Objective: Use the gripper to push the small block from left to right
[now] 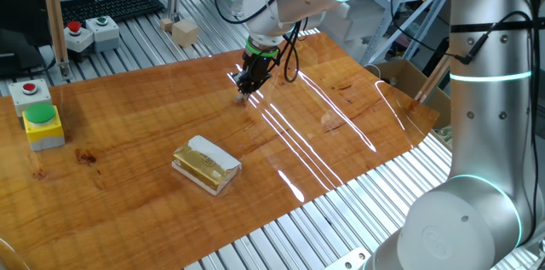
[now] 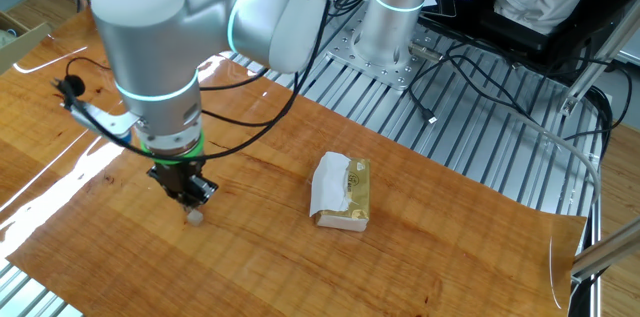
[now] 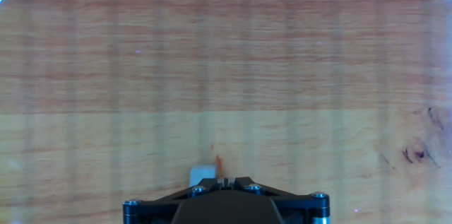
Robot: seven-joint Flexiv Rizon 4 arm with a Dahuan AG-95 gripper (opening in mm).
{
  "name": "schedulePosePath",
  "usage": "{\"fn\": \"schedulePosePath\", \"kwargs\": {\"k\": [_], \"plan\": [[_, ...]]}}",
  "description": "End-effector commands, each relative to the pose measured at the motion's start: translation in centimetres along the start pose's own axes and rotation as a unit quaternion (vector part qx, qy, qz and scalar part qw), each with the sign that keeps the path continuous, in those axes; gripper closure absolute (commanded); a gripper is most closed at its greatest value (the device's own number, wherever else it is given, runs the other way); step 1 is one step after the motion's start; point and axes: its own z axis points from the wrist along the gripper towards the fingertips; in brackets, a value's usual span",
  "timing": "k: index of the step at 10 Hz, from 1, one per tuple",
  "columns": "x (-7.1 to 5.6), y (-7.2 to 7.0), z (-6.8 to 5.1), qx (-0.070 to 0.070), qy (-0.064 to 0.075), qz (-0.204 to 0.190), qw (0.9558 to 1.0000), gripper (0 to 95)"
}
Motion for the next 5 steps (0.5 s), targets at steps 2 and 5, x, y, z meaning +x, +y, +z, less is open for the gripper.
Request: {"fn": "schedulePosePath", "kwargs": {"k": [2, 5], "plan": [[-0.11, 0.26, -0.17, -0.006, 0.003, 0.006, 1.0, 95.0], [0.4, 0.08, 0.1, -0.002, 0.003, 0.008, 1.0, 95.0]]}}
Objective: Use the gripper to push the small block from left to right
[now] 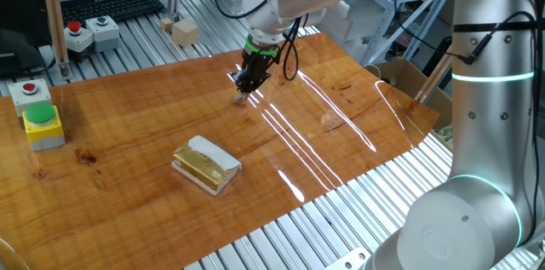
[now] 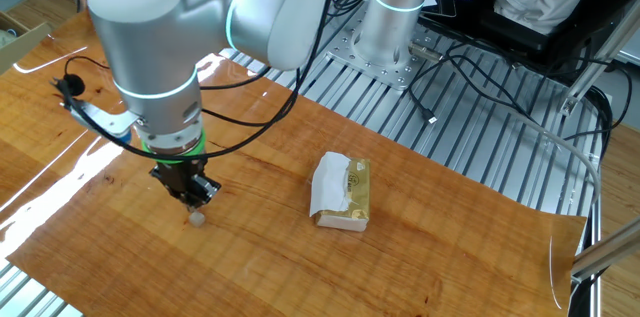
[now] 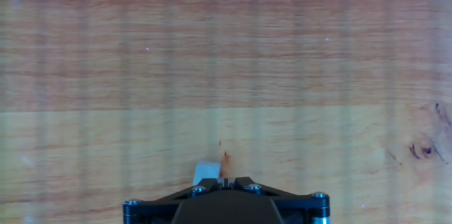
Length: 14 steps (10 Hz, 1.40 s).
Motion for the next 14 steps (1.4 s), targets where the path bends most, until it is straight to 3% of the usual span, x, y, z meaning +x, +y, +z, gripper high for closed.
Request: {"fn": "schedulePosePath", "kwargs": {"k": [1, 2, 4, 5, 7, 8, 9, 10, 11, 13, 14], "plan": [[0.7, -0.3, 0.0, 0.002, -0.003, 0.0, 1.0, 95.0], [1.8, -0.9, -0.3, 0.006, -0.005, 0.002, 1.0, 95.0], [4.9, -3.7, -1.9, 0.005, -0.002, -0.007, 1.0, 95.0], [7.0, -6.0, -3.3, 0.006, 0.001, -0.009, 0.9999, 95.0], [9.9, -7.9, -5.1, 0.003, 0.001, -0.014, 0.9999, 95.0], [10.5, -8.2, -5.3, 0.0, 0.001, -0.012, 0.9999, 95.0], [12.0, -8.1, -6.0, 0.005, 0.001, 0.002, 1.0, 95.0], [12.5, -7.8, -6.2, 0.014, 0.008, 0.002, 0.9999, 95.0], [12.9, -7.5, -6.5, 0.01, 0.02, 0.009, 0.9997, 95.0], [13.5, -7.2, -6.8, 0.011, 0.03, 0.01, 0.9995, 95.0], [13.6, -7.1, -7.0, 0.021, 0.035, 0.006, 0.9991, 95.0]]}}
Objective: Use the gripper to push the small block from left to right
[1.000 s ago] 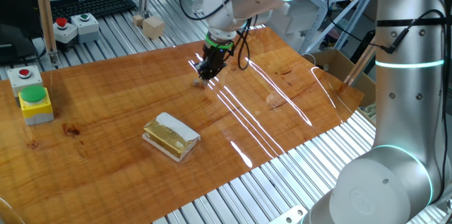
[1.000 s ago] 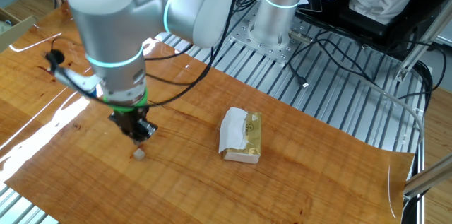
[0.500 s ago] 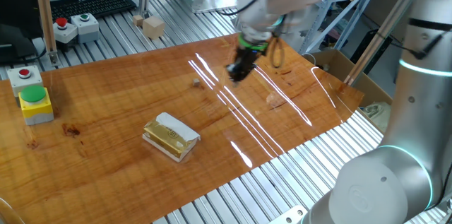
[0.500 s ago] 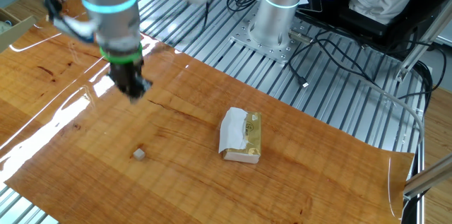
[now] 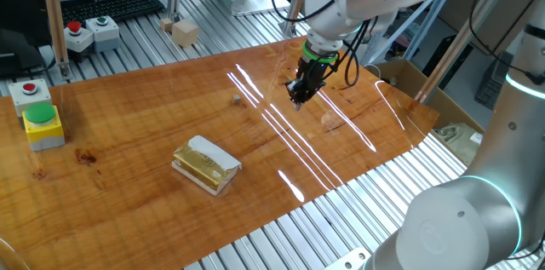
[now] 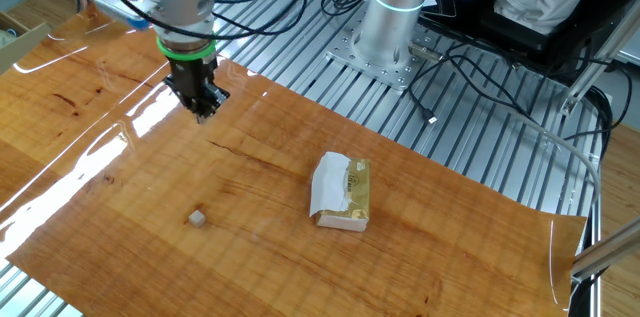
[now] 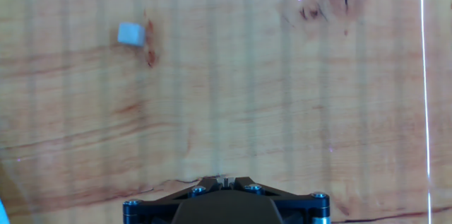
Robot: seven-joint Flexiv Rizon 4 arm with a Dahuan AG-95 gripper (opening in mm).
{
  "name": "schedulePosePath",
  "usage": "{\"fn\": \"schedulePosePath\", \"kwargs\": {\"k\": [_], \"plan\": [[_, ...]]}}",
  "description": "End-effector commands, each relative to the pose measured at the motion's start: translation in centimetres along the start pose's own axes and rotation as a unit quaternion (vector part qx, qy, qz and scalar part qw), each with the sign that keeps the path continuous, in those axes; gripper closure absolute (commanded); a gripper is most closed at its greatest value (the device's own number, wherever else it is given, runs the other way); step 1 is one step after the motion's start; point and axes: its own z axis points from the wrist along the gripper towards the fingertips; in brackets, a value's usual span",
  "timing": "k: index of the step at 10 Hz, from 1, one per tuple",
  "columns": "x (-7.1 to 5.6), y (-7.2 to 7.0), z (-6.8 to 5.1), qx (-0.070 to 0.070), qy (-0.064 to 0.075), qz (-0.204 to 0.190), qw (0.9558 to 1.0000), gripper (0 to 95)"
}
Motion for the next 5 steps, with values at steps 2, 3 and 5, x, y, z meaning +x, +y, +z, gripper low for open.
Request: {"fn": "schedulePosePath", "kwargs": {"k": [2, 3, 5], "plan": [[0.42, 0.13, -0.28, 0.012, 0.004, -0.024, 0.9996, 95.0], [0.44, 0.13, -0.29, 0.013, 0.005, -0.027, 0.9995, 95.0], [0.44, 0.14, -0.3, 0.015, 0.011, -0.031, 0.9994, 95.0]]}}
